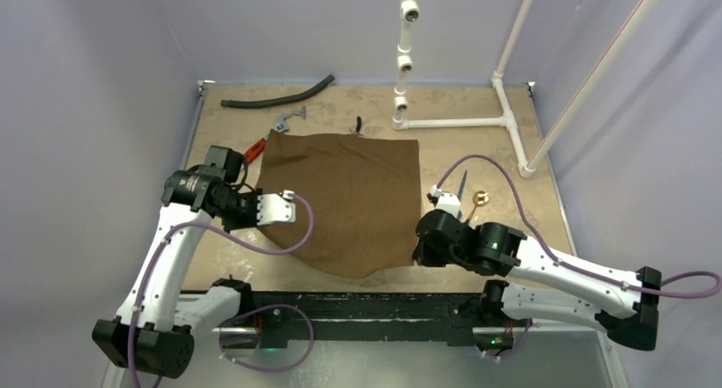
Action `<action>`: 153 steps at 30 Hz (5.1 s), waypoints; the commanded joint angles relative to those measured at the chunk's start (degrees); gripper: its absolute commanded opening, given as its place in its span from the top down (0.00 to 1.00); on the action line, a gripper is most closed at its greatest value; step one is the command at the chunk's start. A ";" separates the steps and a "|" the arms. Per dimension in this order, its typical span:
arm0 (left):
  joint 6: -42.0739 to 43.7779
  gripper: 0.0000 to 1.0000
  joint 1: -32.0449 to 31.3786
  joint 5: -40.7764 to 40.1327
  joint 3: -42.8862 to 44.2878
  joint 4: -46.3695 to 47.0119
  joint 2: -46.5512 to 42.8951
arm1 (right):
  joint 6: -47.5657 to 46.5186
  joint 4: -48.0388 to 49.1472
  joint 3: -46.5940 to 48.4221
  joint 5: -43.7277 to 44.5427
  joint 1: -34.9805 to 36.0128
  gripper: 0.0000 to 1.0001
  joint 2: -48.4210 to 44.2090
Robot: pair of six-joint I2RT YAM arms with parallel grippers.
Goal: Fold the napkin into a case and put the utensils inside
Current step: Pick up the flattened napkin from the center of the board, then fold and flatten the napkin at the center of the board.
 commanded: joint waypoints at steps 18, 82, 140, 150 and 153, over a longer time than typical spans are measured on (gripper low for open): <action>-20.43 1.00 0.13 -12.63 5.21 36.58 12.89 | -25.49 18.98 22.33 9.35 -21.02 1.00 19.42; -16.93 0.41 -1.04 -3.84 -11.65 41.91 30.57 | -25.01 42.60 0.83 -10.98 -26.24 0.67 39.58; -14.78 0.43 5.69 0.43 4.18 19.05 28.99 | -28.26 27.50 8.48 -10.59 -27.62 0.56 27.57; -14.88 0.15 5.93 -12.74 4.51 36.43 32.16 | -34.10 28.86 15.45 -10.58 -39.72 0.50 32.89; -12.58 0.18 5.95 -15.44 -0.46 41.06 32.29 | -33.76 31.36 14.50 -12.81 -41.32 0.50 34.56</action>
